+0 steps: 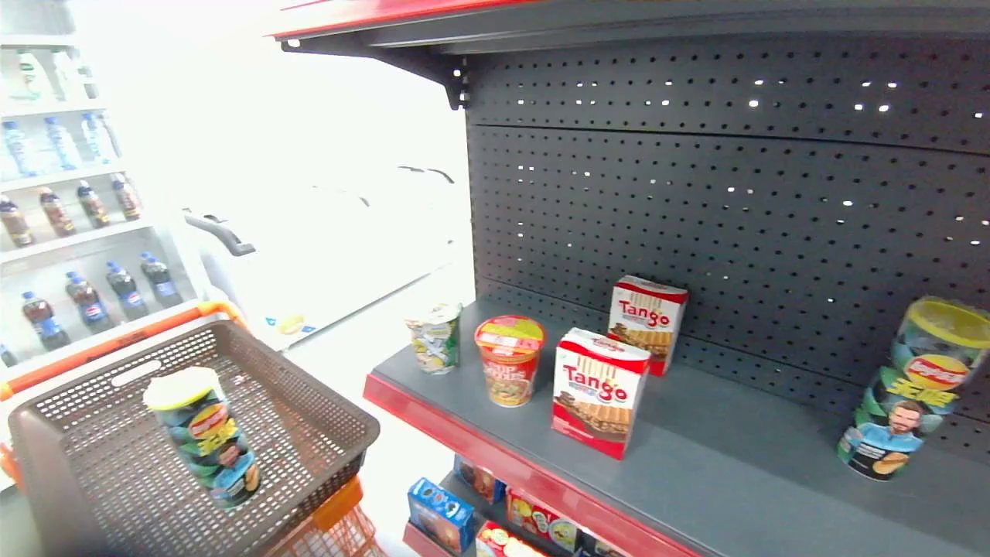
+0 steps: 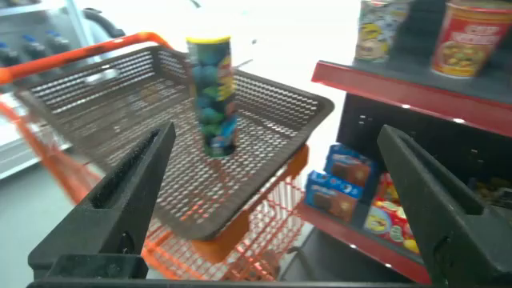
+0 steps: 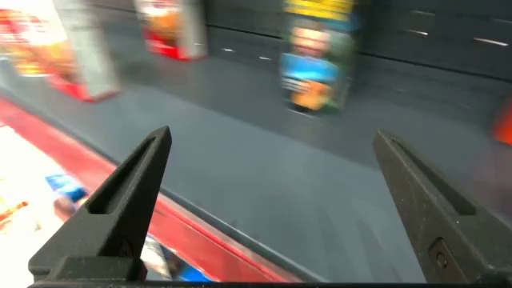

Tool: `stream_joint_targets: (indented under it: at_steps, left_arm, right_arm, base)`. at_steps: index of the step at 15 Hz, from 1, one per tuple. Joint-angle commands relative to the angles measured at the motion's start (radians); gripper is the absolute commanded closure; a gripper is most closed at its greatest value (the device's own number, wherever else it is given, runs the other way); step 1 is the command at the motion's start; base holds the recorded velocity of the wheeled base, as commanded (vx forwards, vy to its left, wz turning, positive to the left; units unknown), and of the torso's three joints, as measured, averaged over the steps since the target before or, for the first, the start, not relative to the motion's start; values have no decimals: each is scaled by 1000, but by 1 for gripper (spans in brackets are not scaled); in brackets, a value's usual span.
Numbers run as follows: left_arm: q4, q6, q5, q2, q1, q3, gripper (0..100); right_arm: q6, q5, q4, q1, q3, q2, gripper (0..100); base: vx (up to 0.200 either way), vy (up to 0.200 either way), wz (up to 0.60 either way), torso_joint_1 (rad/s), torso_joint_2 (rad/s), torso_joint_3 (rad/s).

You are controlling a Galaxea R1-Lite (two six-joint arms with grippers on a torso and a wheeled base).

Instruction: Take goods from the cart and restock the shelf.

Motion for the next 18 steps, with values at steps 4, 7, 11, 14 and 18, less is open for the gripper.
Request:
stream_joint_targets:
  at_steps: [4,7,11,14,18]
  left_arm:
    - [-3,0,2,0,0,0,0]
    - [-6,3,2,0,0,2,0]
    - [-5,3,1,0,0,2,0]
    - [-5,4,1,0,0,2,0]
    - [80,90,15,332,3,-356,0]
  right_arm:
    - [1,0,0,0,0,2,0]
    - [-2,6,0,0,0,2,0]
    - [0,6,0,0,0,2,0]
    - [0,6,0,0,0,2,0]
    - [0,6,0,0,0,2,0]
  base:
    - [0,0,300,2,0,1]
    - [0,0,0,0,0,0]
    - [0,0,0,0,0,0]
    - [0,0,0,0,0,0]
    - [0,0,0,0,0,0]
